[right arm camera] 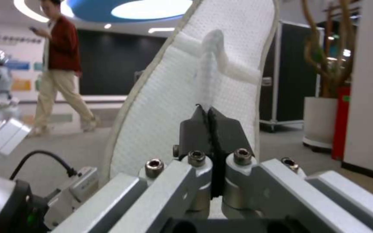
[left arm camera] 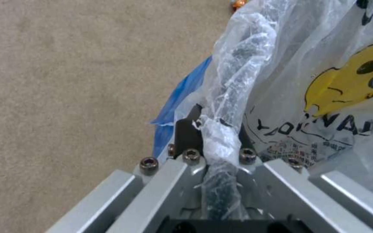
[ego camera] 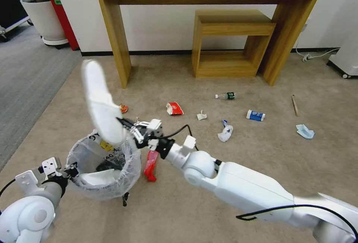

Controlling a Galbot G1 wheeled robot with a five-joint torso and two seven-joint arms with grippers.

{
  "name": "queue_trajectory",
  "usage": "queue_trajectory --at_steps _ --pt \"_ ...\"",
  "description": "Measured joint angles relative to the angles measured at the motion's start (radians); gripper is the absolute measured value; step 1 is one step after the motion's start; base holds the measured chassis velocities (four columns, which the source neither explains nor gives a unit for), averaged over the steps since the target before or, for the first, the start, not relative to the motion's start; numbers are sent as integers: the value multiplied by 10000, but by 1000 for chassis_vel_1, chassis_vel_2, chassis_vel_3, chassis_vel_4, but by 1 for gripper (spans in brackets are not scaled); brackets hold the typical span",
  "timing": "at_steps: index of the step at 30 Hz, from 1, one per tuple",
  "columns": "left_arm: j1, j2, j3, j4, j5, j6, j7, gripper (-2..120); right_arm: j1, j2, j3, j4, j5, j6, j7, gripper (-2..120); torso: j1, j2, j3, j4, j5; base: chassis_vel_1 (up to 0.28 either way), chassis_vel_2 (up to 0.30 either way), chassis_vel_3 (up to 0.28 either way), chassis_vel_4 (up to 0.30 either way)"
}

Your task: Pick up the trash bin and place the garbage on the floor into it.

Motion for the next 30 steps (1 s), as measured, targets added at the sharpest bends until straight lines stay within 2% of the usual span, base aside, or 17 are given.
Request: queue_trajectory --at_steps 11,24,30 --pt "23 -124 85 -191 14 19 2 1 497 365 -475 -887 -825 234 -498 0 0 0 0 -2 1 0 0 0 0" --pt "78 -151 84 -306 12 12 37 1 105 1578 -753 -2747 -2216 1040 -826 0 0 0 -1 0 1 0 0 0 0" --pt "86 -216 90 -341 12 -6 54 1 142 1887 -825 -3324 -2519 1221 -907 0 1 0 -1 -1 1 0 0 0 0"
